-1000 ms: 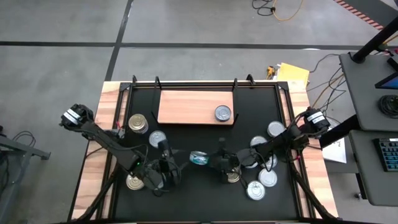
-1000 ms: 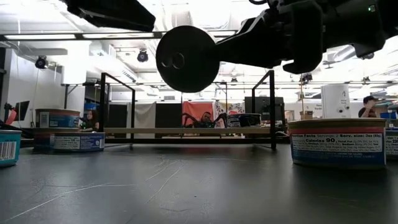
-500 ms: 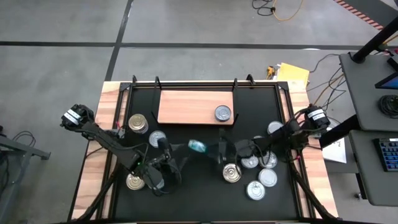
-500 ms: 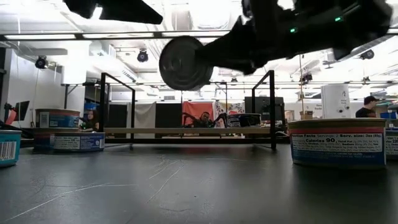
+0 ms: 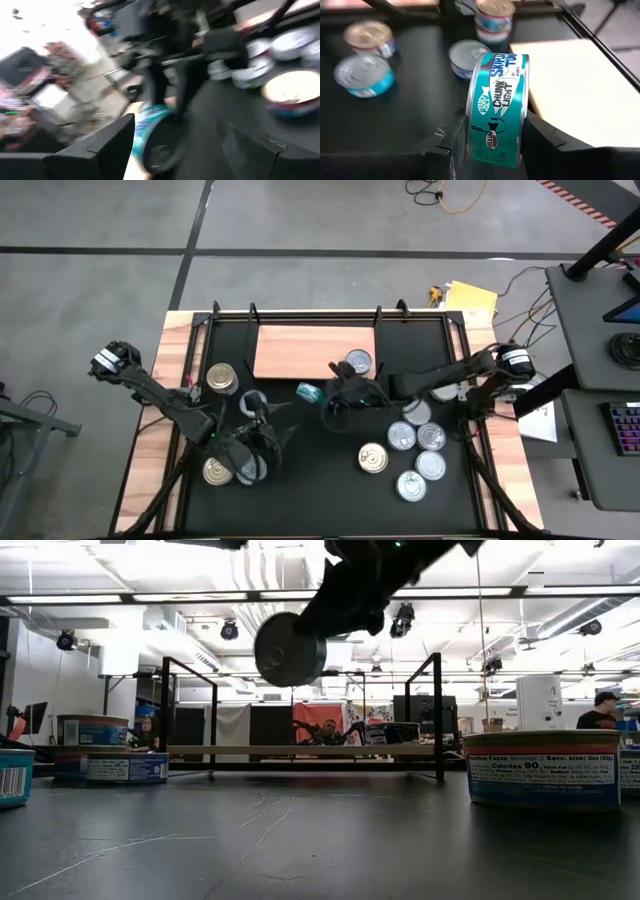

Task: Stack canned seafood by type on shelf
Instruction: Put the green tuna can on the shelf

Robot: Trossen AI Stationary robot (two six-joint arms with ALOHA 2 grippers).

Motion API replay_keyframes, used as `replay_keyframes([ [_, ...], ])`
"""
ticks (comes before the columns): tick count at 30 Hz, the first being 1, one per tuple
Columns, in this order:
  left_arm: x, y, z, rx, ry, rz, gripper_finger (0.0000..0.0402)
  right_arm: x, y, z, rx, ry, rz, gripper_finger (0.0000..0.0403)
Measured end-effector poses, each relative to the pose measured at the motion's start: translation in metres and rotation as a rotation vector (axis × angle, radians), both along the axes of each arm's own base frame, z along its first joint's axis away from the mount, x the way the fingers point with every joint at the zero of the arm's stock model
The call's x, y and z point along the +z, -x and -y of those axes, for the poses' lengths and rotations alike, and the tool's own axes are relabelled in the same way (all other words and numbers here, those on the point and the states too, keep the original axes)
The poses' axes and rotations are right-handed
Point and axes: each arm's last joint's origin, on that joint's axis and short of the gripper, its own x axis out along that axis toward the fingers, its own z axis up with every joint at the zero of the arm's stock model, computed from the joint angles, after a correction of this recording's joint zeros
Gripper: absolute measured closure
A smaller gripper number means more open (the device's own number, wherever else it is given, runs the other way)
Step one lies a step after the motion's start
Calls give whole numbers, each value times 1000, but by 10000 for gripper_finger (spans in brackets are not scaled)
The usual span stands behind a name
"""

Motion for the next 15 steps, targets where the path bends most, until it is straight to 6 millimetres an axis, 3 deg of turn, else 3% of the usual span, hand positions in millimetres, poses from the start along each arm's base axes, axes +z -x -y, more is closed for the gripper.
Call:
replay_keyframes([
  [8,32,19,-14,25,80,114,138,28,-7,59,57,-191,-65,269],
  [15,41,26,-21,158,45,165,138,24,-1,122,-19,-344,-82,269],
])
